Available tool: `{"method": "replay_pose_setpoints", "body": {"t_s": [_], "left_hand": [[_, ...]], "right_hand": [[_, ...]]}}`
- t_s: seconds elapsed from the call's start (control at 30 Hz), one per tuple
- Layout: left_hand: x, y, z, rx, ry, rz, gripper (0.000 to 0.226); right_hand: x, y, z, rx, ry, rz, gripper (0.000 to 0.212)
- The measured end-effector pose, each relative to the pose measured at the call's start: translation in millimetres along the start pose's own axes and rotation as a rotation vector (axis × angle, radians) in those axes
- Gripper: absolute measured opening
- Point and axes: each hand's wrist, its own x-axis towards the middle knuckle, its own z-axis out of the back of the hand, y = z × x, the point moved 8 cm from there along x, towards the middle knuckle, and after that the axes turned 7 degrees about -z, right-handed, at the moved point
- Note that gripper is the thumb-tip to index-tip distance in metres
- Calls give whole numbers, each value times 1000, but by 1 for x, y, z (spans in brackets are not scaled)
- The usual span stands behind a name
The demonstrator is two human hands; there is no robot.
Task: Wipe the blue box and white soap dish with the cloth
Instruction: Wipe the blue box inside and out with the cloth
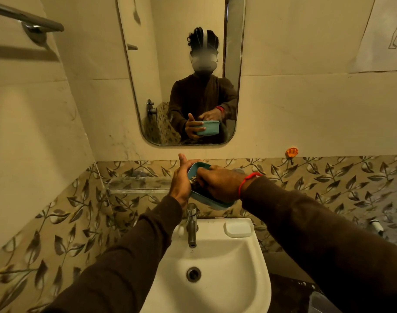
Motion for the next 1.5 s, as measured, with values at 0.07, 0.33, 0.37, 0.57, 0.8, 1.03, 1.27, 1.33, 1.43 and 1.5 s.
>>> {"method": "replay_pose_setpoints", "body": {"t_s": [0.07,0.33,0.37,0.57,0.8,1.03,1.27,1.33,1.43,1.5], "left_hand": [[-2,3,5,-20,-19,12,73],[-1,9,21,-91,-42,27,76],[-2,12,19,-109,-48,38,77],[-3,16,11,-127,-72,51,85],[4,17,4,-74,-12,72,89],[4,14,-3,-63,88,135,96],[-4,16,-15,-100,71,196,101],[-4,21,-10,-117,40,210,99],[-4,25,-3,-150,-20,232,104],[-4,25,0,-107,-38,213,104]], "right_hand": [[-1,4,-6,-87,6,18,10],[-18,26,-27,-370,-149,159,30],[-17,27,-29,-374,-151,149,30],[-12,22,-33,-270,-143,48,26],[-10,5,-30,56,-34,-87,14],[-16,-21,-2,914,-185,-288,10],[-13,-29,-5,975,-411,-525,18],[-9,-25,-19,919,-197,-566,15],[-7,-15,-30,800,-7,-508,11],[-5,-12,-35,678,82,-452,25]]}}
